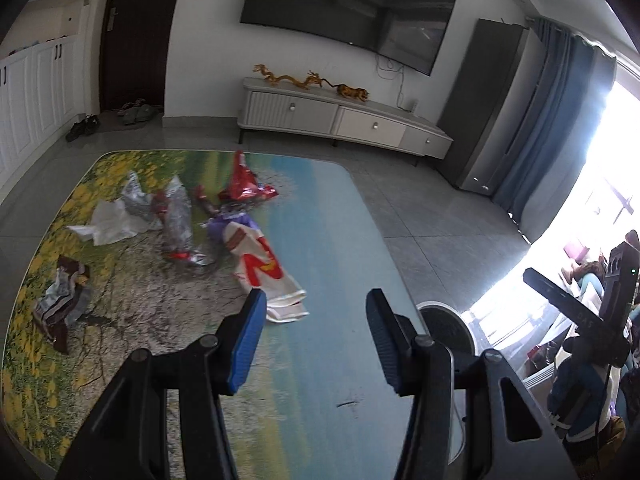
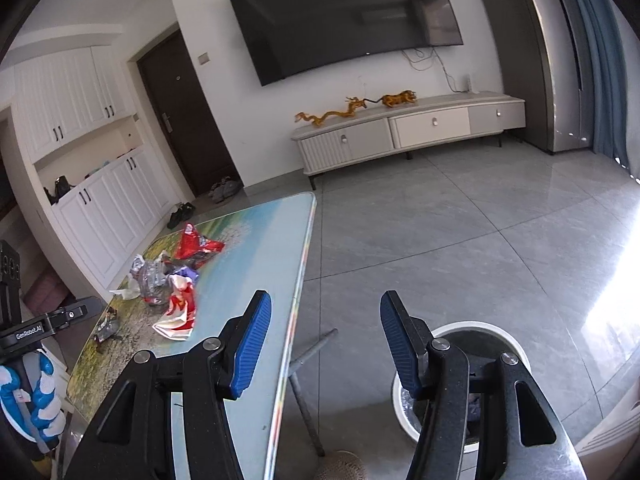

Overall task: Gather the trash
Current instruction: 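Return both open tools to the table, then grasp the clear plastic bag with the left gripper while the right grasps the red-white paper sleeve, then carry both items over the grey bin and open both grippers, then return both open tools to the table, then grasp the white printed bag with the left gripper while the right grasps the red chip bag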

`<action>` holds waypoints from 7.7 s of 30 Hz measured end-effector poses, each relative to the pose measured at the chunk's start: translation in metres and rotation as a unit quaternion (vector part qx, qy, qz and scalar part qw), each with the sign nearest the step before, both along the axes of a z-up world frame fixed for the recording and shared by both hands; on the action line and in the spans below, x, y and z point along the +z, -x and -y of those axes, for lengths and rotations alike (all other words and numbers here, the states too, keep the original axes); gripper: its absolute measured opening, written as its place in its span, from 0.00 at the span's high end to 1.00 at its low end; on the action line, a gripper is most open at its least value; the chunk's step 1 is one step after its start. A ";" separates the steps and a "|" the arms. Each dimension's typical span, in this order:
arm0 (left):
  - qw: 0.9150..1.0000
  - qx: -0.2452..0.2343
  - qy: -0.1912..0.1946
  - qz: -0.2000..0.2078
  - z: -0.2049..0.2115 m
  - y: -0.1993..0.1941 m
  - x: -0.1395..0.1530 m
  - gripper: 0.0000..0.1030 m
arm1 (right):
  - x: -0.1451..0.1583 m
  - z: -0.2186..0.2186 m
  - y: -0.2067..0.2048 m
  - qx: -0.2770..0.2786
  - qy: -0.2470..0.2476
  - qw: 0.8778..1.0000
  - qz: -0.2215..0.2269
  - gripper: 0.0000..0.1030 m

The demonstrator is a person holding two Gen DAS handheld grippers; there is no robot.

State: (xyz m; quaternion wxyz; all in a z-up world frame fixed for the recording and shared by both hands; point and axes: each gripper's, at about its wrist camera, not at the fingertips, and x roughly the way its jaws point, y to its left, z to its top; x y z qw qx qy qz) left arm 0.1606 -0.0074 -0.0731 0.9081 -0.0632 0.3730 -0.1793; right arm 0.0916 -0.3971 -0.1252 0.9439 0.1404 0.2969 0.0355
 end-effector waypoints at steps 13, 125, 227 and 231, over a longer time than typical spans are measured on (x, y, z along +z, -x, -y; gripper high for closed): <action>0.996 0.062 0.008 -0.056 -0.076 -0.072 -0.046 0.52 | -0.011 -0.120 -0.065 0.132 0.011 0.990 -0.042 0.45; 0.963 -0.242 -0.034 -0.111 0.364 -0.067 -0.101 0.51 | -0.124 0.160 -0.027 -0.160 0.009 0.977 -0.139 0.63; 0.994 0.037 -0.012 -0.101 -0.111 -0.236 -0.062 0.92 | -0.069 -0.225 -0.309 0.195 -0.013 0.976 -0.094 0.88; 0.996 0.046 -0.003 -0.082 -0.114 -0.222 -0.043 0.92 | -0.050 -0.216 -0.283 0.188 -0.010 0.979 -0.071 0.88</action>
